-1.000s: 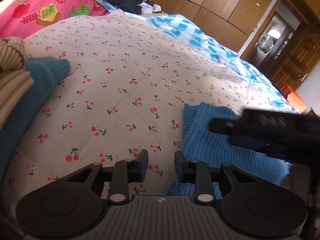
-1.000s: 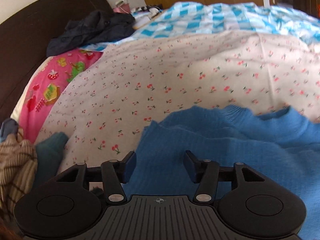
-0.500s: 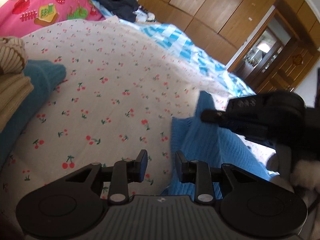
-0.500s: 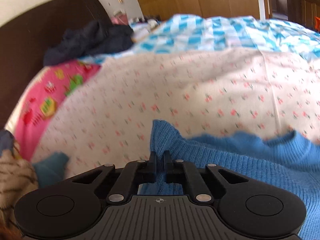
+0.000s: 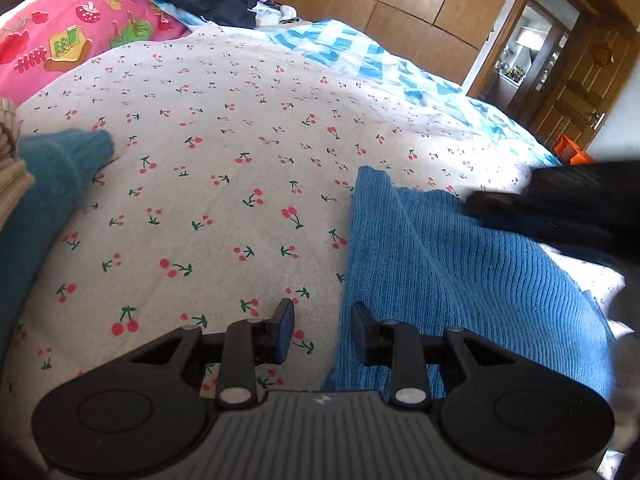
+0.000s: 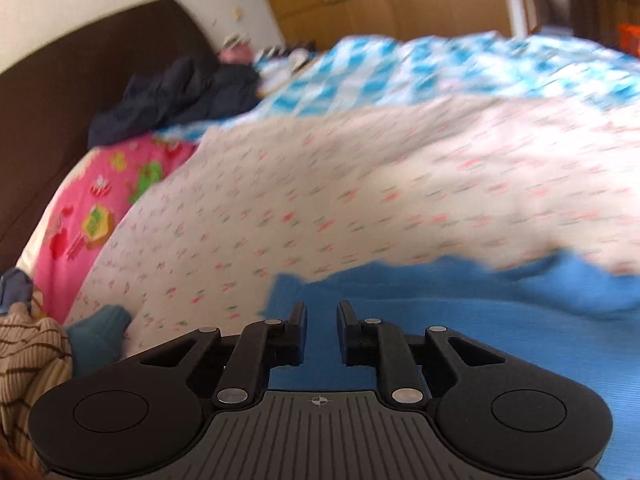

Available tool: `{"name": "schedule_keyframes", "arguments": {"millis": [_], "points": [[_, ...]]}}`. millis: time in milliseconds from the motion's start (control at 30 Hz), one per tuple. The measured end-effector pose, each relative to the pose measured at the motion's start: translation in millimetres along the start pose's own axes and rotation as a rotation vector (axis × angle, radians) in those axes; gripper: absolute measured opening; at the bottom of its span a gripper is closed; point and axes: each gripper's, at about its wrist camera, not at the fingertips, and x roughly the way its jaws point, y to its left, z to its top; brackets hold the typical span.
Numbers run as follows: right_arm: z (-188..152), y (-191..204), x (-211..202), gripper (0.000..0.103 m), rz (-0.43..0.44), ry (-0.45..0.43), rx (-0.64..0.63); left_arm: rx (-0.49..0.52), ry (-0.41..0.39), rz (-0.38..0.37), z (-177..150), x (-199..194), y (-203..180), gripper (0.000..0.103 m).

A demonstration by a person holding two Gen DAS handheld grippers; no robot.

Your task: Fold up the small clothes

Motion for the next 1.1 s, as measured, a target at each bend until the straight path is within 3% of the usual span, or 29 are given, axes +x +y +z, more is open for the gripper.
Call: {"name": "schedule_keyframes", "arguments": {"millis": [200, 367, 433, 567, 767, 900, 967, 1000, 1033, 1100], "points": [[-18, -74, -56, 0.021, -0.197, -0.083, 0.058, -0.001, -0.036, 0.009, 0, -5, -2, 0.035], [-27, -124, -66, 0.021, -0.34, -0.086, 0.079, 0.052, -0.114, 0.016, -1, -14, -14, 0.035], [-32, -139, -66, 0.026, -0.381, -0.086, 0.102, 0.083, -0.137, 0.022, -2, -17, -21, 0.035], [-46, -166, -67, 0.028, -0.329, -0.062, 0.18, 0.113, -0.162, 0.007, -3, -20, -36, 0.035], [-40, -174, -65, 0.038, -0.296, -0.069, 0.143, 0.173, -0.109, -0.01, -8, -9, -66, 0.036], [-37, -180, -49, 0.041, -0.257, -0.009, 0.144, 0.214, -0.091, -0.015, -11, -3, -80, 0.037], [-37, -183, -45, 0.032, -0.257, 0.0, 0.154, 0.221, -0.079, -0.01, -11, 1, -83, 0.037], [-35, -185, -46, 0.018, -0.25, 0.001, 0.173, 0.22, -0.076, -0.009, -11, 2, -84, 0.037], [-33, -187, -50, 0.011, -0.232, -0.008, 0.199, 0.217, -0.076, -0.01, -10, 2, -84, 0.037], [-27, -189, -66, 0.008, -0.169, -0.063, 0.261, 0.204, -0.088, -0.017, -7, 0, -85, 0.037]]}}
